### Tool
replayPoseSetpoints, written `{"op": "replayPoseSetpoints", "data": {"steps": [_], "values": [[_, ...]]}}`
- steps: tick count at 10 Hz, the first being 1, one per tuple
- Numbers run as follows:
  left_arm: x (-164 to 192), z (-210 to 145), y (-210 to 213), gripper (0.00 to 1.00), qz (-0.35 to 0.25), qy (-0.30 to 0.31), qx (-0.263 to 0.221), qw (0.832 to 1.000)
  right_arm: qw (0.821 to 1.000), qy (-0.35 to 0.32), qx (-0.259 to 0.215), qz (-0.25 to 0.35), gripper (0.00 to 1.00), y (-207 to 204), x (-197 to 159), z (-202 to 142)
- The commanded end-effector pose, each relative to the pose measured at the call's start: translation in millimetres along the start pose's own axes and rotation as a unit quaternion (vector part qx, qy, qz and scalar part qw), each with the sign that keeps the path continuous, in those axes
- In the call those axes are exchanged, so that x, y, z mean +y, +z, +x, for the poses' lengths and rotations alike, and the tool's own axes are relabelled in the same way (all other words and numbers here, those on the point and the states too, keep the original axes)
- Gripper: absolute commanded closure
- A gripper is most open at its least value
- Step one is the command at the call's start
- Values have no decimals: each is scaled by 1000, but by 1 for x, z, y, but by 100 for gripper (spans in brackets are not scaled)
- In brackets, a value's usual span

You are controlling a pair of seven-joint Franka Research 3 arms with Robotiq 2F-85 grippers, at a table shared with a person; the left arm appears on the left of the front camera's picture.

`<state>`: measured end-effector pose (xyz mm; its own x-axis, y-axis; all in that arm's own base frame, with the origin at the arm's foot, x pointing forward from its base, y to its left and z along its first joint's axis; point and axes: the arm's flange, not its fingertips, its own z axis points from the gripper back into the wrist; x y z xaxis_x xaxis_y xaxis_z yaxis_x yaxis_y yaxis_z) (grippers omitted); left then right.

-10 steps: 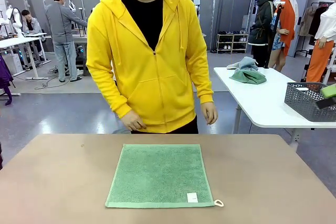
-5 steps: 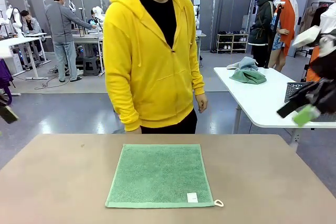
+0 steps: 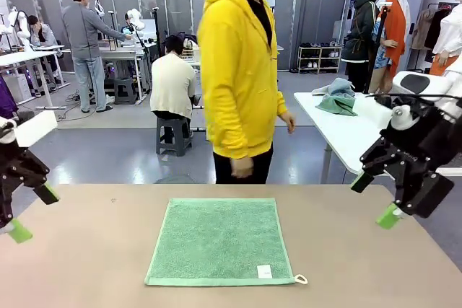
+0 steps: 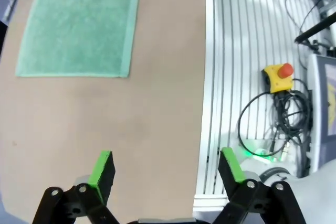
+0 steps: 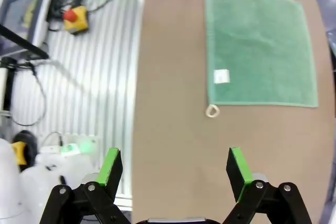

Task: Fold the towels and place them in the basket.
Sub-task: When a person lays out a Towel with hook on the table, fold it in half twice.

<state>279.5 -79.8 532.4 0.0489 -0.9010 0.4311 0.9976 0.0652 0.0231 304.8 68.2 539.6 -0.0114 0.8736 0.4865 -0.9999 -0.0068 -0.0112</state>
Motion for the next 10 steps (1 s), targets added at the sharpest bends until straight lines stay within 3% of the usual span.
{"op": "replayPoseSetpoints", "data": {"steps": [1, 8, 9, 10], "values": [[-1, -10, -2, 0, 8, -9, -6, 1000, 999, 0, -2, -48, 0, -11, -6, -7], [-1, -6, -3, 0, -9, -1, -12, 1000, 1000, 9, -4, -30, 0, -7, -7, -4], [2, 20, -23, 0, 20, -10, 35, 999, 998, 28, 14, -48, 0, -21, -4, 22], [3, 36, -42, 0, 48, -10, 42, 998, 997, 31, 45, -59, 0, -40, -5, 37]]}}
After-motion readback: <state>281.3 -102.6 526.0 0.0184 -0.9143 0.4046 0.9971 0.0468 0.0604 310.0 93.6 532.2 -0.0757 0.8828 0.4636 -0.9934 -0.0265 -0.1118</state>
